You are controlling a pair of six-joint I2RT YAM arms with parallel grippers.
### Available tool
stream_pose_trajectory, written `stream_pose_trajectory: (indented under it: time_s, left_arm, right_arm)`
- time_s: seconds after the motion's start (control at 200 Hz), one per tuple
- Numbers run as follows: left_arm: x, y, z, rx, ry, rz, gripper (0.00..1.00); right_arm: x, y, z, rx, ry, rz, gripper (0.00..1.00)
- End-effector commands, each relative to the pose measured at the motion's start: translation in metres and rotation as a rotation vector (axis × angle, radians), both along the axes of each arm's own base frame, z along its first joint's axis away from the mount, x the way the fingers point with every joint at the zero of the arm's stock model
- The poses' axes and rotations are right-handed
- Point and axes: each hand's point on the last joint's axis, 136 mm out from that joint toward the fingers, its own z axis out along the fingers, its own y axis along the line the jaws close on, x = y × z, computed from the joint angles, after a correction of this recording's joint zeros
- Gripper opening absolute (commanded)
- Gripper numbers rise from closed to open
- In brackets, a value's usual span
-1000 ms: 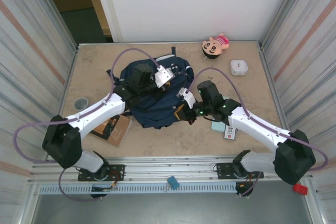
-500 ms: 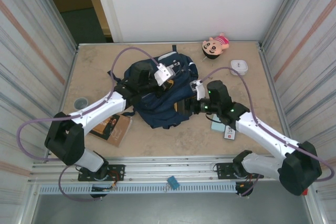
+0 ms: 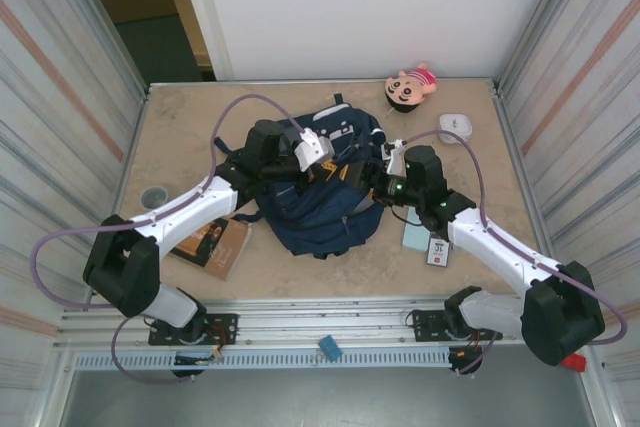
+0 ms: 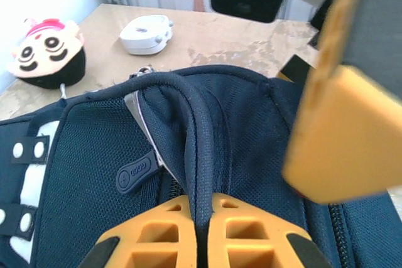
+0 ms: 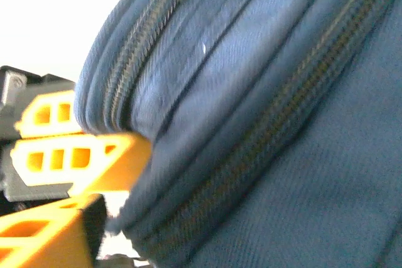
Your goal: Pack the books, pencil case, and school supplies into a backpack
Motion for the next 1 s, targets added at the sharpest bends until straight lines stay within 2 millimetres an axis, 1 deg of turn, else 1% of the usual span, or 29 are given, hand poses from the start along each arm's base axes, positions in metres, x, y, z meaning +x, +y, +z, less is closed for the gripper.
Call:
stream_pose_trajectory:
  time_s: [0.0, 0.035, 0.09, 0.1, 0.12, 0.135, 0.175, 0.241, 0.276, 0.321, 0.426, 0.476, 0.516, 0.596, 0.702, 0.752, 0.802, 0.857, 0.997]
  left_arm:
    - [-0.015, -0.013, 0.065, -0.143, -0.157, -0.126, 0.0]
    - [-0.012, -0.012, 0.065, -0.14, -0.153, -0.108, 0.0]
    - [-0.004, -0.008, 0.066, -0.132, -0.143, -0.052, 0.0]
    - [-0.003, -0.007, 0.067, -0.132, -0.141, -0.039, 0.01]
    - [0.001, -0.005, 0.068, -0.131, -0.13, -0.01, 0.04]
    - [0.004, -0.003, 0.069, -0.129, -0.121, 0.018, 0.08]
    - [0.009, 0.003, 0.073, -0.132, -0.081, 0.089, 0.23]
    - [0.01, 0.014, 0.081, -0.142, -0.009, 0.18, 0.4]
    - [0.007, 0.02, 0.081, -0.137, 0.039, 0.234, 0.45]
    - [0.0, 0.029, 0.085, -0.124, 0.073, 0.296, 0.47]
    - [-0.017, 0.054, 0.084, -0.073, 0.157, 0.489, 0.49]
    - [-0.03, 0.061, 0.083, -0.083, 0.228, 0.55, 0.49]
    - [-0.042, 0.064, 0.076, -0.08, 0.298, 0.578, 0.49]
    - [-0.065, 0.066, 0.063, -0.074, 0.43, 0.654, 0.49]
    - [-0.087, 0.061, 0.045, -0.071, 0.577, 0.731, 0.48]
    - [-0.094, 0.058, 0.036, -0.072, 0.639, 0.759, 0.51]
    - [-0.1, 0.053, 0.028, -0.073, 0.705, 0.782, 0.52]
    - [-0.105, 0.046, 0.018, -0.054, 0.755, 0.789, 0.51]
    - [-0.114, 0.035, -0.008, 0.012, 0.827, 0.828, 0.49]
  right_arm:
    - [0.008, 0.005, 0.022, 0.074, -0.042, -0.021, 0.5]
    - [0.009, 0.006, 0.024, 0.088, -0.048, -0.024, 0.41]
    - [0.011, 0.006, 0.028, 0.116, -0.058, -0.035, 0.2]
    - [0.012, 0.005, 0.028, 0.12, -0.058, -0.038, 0.18]
    - [0.012, 0.006, 0.029, 0.128, -0.06, -0.044, 0.1]
    - [0.013, 0.005, 0.03, 0.131, -0.061, -0.051, 0.06]
    - [0.014, 0.006, 0.034, 0.14, -0.075, -0.06, 0.01]
    - [0.016, 0.008, 0.042, 0.143, -0.098, -0.076, 0.01]
    - [0.017, 0.009, 0.044, 0.139, -0.106, -0.088, 0.01]
    - [0.018, 0.011, 0.047, 0.131, -0.119, -0.101, 0.01]
    - [0.019, 0.014, 0.051, 0.116, -0.14, -0.127, 0.0]
    - [0.019, 0.015, 0.051, 0.108, -0.145, -0.139, 0.0]
    - [0.02, 0.017, 0.052, 0.104, -0.148, -0.144, 0.0]
    - [0.021, 0.019, 0.052, 0.098, -0.151, -0.149, 0.0]
    - [0.021, 0.023, 0.052, 0.093, -0.154, -0.142, 0.0]
    - [0.021, 0.025, 0.053, 0.092, -0.157, -0.137, 0.0]
    - [0.021, 0.026, 0.054, 0.088, -0.161, -0.137, 0.0]
    - [0.02, 0.027, 0.054, 0.081, -0.162, -0.135, 0.0]
    - [0.018, 0.028, 0.056, 0.075, -0.166, -0.124, 0.0]
